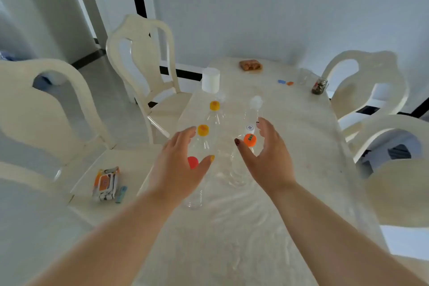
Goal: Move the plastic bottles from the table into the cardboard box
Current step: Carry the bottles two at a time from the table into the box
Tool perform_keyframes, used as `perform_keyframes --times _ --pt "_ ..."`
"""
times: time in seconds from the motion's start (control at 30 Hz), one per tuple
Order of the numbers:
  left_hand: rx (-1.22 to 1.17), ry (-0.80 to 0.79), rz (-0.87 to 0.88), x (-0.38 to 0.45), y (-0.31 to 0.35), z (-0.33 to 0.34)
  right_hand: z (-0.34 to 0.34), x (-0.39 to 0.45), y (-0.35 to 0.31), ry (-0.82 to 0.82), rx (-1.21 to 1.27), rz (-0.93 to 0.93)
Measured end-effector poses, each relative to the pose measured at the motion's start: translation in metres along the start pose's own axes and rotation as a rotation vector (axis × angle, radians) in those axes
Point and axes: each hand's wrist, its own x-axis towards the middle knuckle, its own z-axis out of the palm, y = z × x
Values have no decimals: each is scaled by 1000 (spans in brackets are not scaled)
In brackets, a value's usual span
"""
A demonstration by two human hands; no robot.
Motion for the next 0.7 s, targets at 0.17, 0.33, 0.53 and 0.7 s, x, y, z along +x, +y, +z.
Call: perform_keyframes --times 0.17,0.33,0.53,0.7 --pt "-114 -76 -149 -11 -20 22 18 7 21 -118 8 162" --pt "-131 -98 -232 -19 -32 30 29 15 33 -155 59 255" --pt "-207 -99 -286 -17 -34 31 37 24 43 -143 109 261" --pt "-305 -96 -341 -15 -40 33 37 26 47 -160 187 283"
